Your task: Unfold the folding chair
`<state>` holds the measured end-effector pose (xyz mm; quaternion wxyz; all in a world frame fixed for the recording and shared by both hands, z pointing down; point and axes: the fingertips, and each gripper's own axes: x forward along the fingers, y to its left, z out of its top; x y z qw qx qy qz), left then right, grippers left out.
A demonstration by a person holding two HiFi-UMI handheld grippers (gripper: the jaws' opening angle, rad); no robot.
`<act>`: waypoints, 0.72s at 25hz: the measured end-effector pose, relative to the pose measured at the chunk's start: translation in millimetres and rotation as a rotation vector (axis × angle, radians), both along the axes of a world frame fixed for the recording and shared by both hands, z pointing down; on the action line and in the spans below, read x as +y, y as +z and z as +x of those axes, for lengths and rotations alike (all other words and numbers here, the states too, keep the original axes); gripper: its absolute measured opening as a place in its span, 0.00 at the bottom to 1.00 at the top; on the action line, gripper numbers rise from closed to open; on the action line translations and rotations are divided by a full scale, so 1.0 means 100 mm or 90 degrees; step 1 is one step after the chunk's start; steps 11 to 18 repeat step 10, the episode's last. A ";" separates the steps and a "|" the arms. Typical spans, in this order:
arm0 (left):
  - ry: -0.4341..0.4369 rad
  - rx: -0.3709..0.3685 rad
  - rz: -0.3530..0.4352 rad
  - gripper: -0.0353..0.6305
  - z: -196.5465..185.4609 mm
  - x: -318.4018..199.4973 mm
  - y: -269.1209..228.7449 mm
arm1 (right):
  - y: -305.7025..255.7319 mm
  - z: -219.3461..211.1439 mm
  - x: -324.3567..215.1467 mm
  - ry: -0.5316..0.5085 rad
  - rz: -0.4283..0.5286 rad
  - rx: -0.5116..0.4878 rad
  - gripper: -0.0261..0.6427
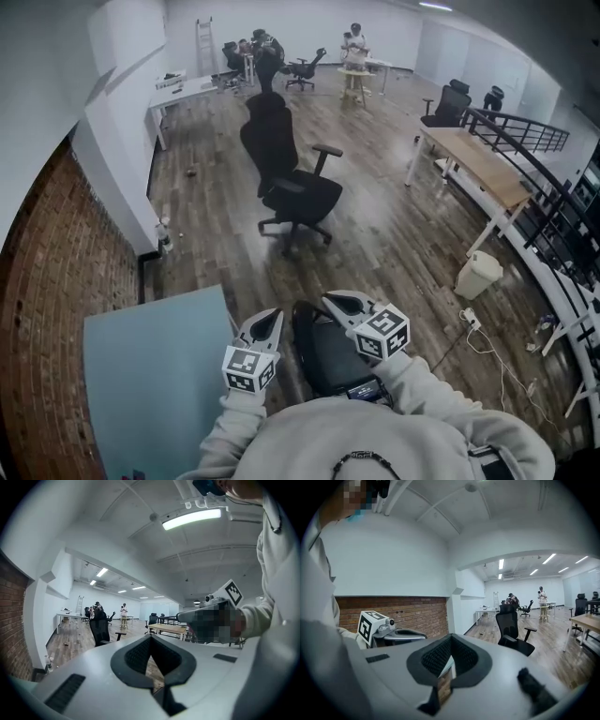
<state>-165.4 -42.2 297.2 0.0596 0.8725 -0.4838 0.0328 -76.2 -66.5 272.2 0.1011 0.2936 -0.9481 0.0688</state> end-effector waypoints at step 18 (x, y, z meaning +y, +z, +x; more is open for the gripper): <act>-0.057 0.011 -0.004 0.06 -0.30 0.03 0.03 | -0.04 -0.31 0.04 -0.035 0.008 -0.009 0.05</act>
